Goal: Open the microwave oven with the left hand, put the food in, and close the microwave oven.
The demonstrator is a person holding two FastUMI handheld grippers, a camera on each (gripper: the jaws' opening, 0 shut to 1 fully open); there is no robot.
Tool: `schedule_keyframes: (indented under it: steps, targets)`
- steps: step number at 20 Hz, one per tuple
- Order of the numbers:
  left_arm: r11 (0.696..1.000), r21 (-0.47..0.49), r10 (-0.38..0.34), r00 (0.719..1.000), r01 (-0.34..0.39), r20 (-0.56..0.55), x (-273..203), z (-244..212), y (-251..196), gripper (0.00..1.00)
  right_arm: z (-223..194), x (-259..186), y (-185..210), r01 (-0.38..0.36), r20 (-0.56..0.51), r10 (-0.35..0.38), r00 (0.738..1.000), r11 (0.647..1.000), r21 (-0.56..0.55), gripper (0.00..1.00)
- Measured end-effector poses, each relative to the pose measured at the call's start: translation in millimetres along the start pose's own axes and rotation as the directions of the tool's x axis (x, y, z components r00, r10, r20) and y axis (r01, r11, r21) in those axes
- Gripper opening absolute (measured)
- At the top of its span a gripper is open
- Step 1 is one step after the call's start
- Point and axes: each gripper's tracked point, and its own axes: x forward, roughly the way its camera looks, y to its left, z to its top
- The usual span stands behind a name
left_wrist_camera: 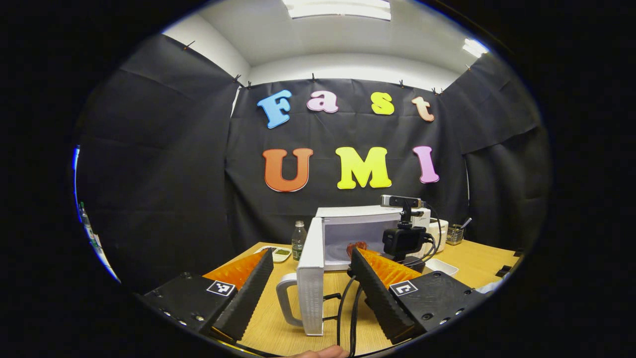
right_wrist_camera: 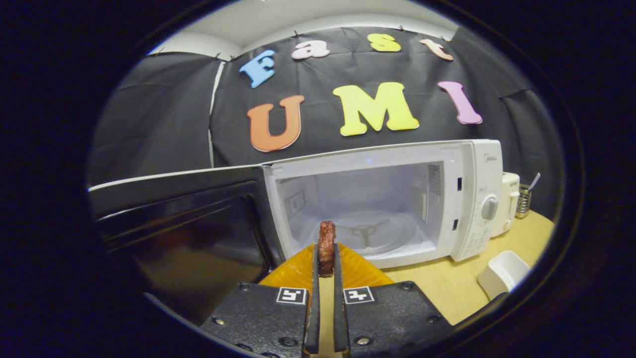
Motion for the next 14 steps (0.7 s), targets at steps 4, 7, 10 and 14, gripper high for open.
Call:
schedule_keyframes:
  steps: [4, 7, 10, 14]
  targets:
    - [1.0, 0.013, 0.028, 1.0, -0.028, 0.01, 3.1, 4.8, 10.5, 0.97, -1.2, 53.0, -11.3, 0.048, 0.045, -0.058, 0.997, 0.975, 0.215, 0.14]
    - [1.0, -0.007, 0.022, 0.998, -0.022, 0.054, 6.0, 14.9, 8.9, 0.97, -8.7, 85.2, -28.8, 0.059, 0.017, -0.071, 0.997, 0.922, 0.383, 0.14]
    - [0.998, -0.03, 0.053, 0.995, -0.05, 0.079, 9.5, 17.0, 20.4, 0.97, -14.5, 108.1, -48.2, 0.087, -0.009, -0.099, 0.995, 0.817, 0.571, 0.15]
    - [0.996, -0.074, 0.055, 0.997, -0.052, 0.046, 13.7, 6.5, 23.7, 0.84, -14.2, 120.6, -68.1, 0.116, -0.008, -0.145, 0.989, 0.756, 0.645, 0.17]
